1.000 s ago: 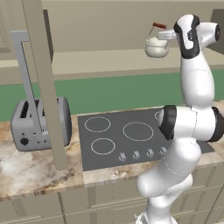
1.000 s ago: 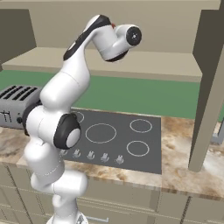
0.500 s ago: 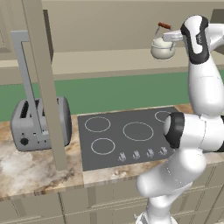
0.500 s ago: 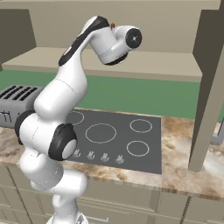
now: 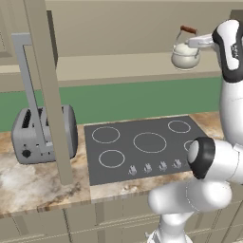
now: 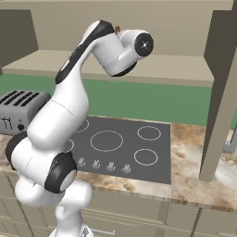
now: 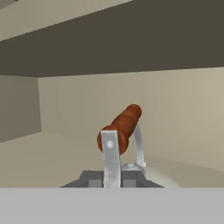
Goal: Open the cabinet, pick the kettle from the cabinet, and place it in the sink.
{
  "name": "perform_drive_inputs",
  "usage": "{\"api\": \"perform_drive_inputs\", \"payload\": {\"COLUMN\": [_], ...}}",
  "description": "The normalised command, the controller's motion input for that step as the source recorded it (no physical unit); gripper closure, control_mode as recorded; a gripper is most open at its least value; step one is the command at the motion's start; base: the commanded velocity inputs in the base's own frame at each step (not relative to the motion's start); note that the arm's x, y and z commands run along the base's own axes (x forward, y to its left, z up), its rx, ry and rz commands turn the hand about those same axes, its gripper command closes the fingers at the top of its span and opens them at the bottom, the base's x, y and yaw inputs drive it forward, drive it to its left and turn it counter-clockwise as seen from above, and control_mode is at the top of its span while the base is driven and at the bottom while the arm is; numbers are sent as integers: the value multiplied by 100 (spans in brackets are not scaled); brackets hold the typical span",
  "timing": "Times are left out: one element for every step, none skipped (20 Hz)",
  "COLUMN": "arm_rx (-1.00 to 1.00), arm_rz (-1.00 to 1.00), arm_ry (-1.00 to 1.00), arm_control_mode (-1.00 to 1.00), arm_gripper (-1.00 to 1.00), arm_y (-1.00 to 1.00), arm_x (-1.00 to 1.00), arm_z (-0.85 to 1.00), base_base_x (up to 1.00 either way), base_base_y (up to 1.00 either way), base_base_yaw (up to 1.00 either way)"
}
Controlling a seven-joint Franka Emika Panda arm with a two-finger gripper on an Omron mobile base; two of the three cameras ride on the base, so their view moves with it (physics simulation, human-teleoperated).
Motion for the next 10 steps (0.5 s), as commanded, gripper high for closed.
{"api": "perform_drive_inputs", "payload": {"arm_rx": [3,6,9,11,8,8,8,7,5,5], "arm_rz": [6,7,7,7,7,7,7,7,7,8], "arm_ry": [7,11,18,23,20,18,17,15,13,9], "arm_control_mode": [-100,-100,-100,-100,-100,-100,-100,-100,-100,-100], "arm_gripper": [100,100,100,100,100,100,100,100,100,100], "arm_y": [-8,-8,-8,-3,0,0,0,0,0,3], "arm_x": [-70,-68,-66,-62,-65,-68,-69,-69,-71,-72], "arm_z": [6,5,3,1,0,0,0,0,0,0], "base_base_x": [0,0,0,0,0,0,0,0,0,0], "base_base_y": [0,0,0,0,0,0,0,0,0,0], "base_base_yaw": [0,0,0,0,0,0,0,0,0,0]}}
